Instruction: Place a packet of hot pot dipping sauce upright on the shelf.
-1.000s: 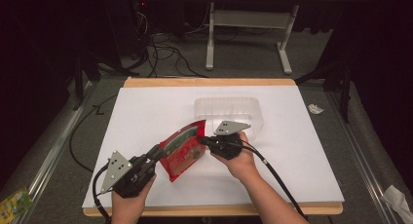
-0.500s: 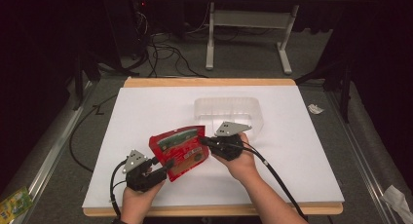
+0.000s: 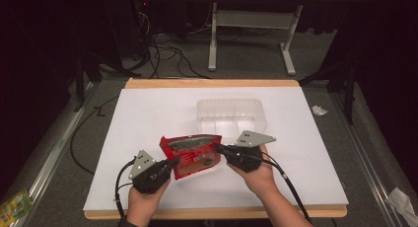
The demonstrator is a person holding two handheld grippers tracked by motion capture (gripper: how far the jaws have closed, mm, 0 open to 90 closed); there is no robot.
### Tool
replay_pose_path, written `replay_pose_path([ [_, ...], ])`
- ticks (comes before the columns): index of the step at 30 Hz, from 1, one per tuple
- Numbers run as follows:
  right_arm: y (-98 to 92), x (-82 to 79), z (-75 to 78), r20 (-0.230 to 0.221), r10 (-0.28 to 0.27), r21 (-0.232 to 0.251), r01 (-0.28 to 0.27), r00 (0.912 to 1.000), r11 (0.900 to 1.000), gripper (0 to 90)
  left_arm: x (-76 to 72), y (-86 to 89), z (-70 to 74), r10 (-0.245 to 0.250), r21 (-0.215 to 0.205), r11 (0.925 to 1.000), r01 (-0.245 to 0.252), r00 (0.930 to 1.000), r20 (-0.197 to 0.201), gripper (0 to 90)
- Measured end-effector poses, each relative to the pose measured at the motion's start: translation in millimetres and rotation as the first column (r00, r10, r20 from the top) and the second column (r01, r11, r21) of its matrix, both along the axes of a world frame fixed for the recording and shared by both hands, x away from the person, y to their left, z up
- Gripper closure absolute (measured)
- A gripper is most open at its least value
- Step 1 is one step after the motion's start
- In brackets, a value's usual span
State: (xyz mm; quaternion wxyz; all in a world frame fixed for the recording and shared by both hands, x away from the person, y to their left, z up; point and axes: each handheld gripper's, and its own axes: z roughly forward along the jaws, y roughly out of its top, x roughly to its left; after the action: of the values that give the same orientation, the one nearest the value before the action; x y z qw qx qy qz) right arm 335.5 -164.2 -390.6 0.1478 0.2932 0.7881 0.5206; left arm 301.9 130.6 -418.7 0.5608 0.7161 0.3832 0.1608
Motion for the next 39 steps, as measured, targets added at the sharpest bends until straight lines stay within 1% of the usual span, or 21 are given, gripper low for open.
replay_pose_path([
  [2, -12.7, -8.8, 3.1, 0.007, -0.023, 0.012, 0.023, 0.9997, 1.0, 90.0, 0.7, -5.8, 1.9, -0.012, -0.002, 0.9999, 0.013, 0.9999, 0.007, 85.6],
  [3, -12.7, -8.8, 3.1, 0.007, -0.023, 0.012, 0.023, 0.9997, 1.0, 90.0, 1.4, -12.2, 3.7, -0.026, -0.003, 0.9997, 0.026, 0.9995, 0.016, 85.6],
  [4, -27.3, -17.5, 5.7, 0.016, -0.044, 0.018, 0.044, 0.9989, 0.999, 90.0, 1.6, -26.8, 6.3, -0.055, 0.001, 0.9985, 0.055, 0.9979, 0.034, 85.6],
  [6, -42.9, -26.7, 7.1, 0.023, -0.073, 0.017, 0.073, 0.9971, 0.997, 90.0, 1.5, -42.2, 7.0, -0.086, 0.01, 0.9963, 0.085, 0.9951, 0.048, 85.7],
  [7, -50.8, -31.5, 7.1, 0.023, -0.086, 0.017, 0.086, 0.996, 0.996, 90.0, 1.5, -42.2, 7.0, -0.086, 0.01, 0.9963, 0.085, 0.9951, 0.048, 85.7],
  [8, -60.7, -36.9, 6.4, 0.022, -0.1, 0.018, 0.099, 0.9948, 0.995, 90.0, 2.0, -51.8, 6.4, -0.105, 0.012, 0.9945, 0.104, 0.9932, 0.052, 85.6],
  [9, -60.7, -36.9, 6.4, 0.022, -0.1, 0.018, 0.099, 0.9948, 0.995, 90.0, 2.2, -57.4, 5.7, -0.116, 0.018, 0.9932, 0.115, 0.9916, 0.056, 85.6],
  [10, -66.3, -40.5, 5.8, 0.014, -0.11, 0.02, 0.109, 0.9939, 0.994, 90.0, 2.5, -67.8, 3.2, -0.139, 0.032, 0.9901, 0.137, 0.9883, 0.063, 85.7],
  [12, -84.9, -51.8, -0.3, 0.007, -0.137, 0.015, 0.137, 0.9905, 0.99, 90.0, 2.9, -76.7, -0.6, -0.162, 0.046, 0.9861, 0.159, 0.9849, 0.061, 85.6],
  [13, -89.0, -55.4, -4.3, 0.003, -0.146, 0.021, 0.146, 0.9893, 0.989, 90.0, 5.6, -77.4, -2.3, -0.192, 0.127, 0.9753, 0.181, 0.9782, 0.08, 85.7],
  [14, -91.9, -58.4, -9.1, -0.004, -0.149, 0.031, 0.149, 0.9889, 0.988, 90.0, 3.7, -88.3, -9.4, -0.181, 0.1, 0.9797, 0.174, 0.9816, 0.061, 85.7],
  [15, -91.9, -58.4, -9.1, -0.004, -0.149, 0.031, 0.149, 0.9889, 0.988, 90.0, 3.7, -88.3, -9.4, -0.181, 0.1, 0.9797, 0.174, 0.9816, 0.061, 85.7],
  [16, -92.5, -61.8, -16.7, -0.017, -0.145, 0.016, 0.145, 0.9893, 0.989, 90.0, 4.8, -89.4, -11.7, -0.181, 0.11, 0.9786, 0.174, 0.9821, 0.054, 85.7],
  [17, -92.1, -63.1, -18.2, -0.013, -0.137, 0.01, 0.137, 0.9905, 0.991, 90.0, 5.9, -87.5, -15.4, -0.185, 0.098, 0.9789, 0.179, 0.9813, 0.053, 85.7],
  [23, -90.4, -65.1, -19.3, -0.017, -0.112, 0.022, 0.112, 0.9936, 0.993, 88.3, 4.5, -83.5, -20.7, -0.186, 0.086, 0.9797, 0.181, 0.9807, 0.058, 85.5],
  [25, -90.9, -64.4, -19.8, -0.022, -0.104, 0.023, 0.105, 0.9943, 0.994, 84.5, 3.3, -82.9, -21.4, -0.188, 0.084, 0.9795, 0.183, 0.98, 0.064, 85.4],
  [27, -90.6, -61.7, -21.8, -0.032, -0.096, 0.031, 0.097, 0.9948, 0.995, 75.1, 2.6, -82.5, -21.1, -0.192, 0.081, 0.9792, 0.186, 0.9793, 0.065, 85.2],
  [31, -85.7, -47.6, -31.1, -0.105, -0.081, 0.032, 0.084, 0.9912, 0.996, 56.0, 2.3, -83.1, -20.7, -0.191, 0.079, 0.9794, 0.186, 0.9791, 0.069, 84.8],
  [34, -80.6, -35.3, -39.7, -0.145, -0.056, 0.025, 0.06, 0.9879, 0.998, 53.1, 2.5, -83.4, -20.4, -0.192, 0.078, 0.9794, 0.186, 0.979, 0.069, 84.6],
  [38, -77.4, -28.7, -43.5, -0.147, -0.033, 0.042, 0.039, 0.9886, 0.998, 51.3, 3.7, -83.4, -20.6, -0.186, 0.074, 0.9806, 0.181, 0.9805, 0.063, 83.3],
  [39, -76.3, -27.1, -43.6, -0.148, -0.009, 0.054, 0.017, 0.989, 0.998, 53.6, 4.2, -83.0, -20.8, -0.186, 0.072, 0.9807, 0.182, 0.9807, 0.061, 83.1],
])
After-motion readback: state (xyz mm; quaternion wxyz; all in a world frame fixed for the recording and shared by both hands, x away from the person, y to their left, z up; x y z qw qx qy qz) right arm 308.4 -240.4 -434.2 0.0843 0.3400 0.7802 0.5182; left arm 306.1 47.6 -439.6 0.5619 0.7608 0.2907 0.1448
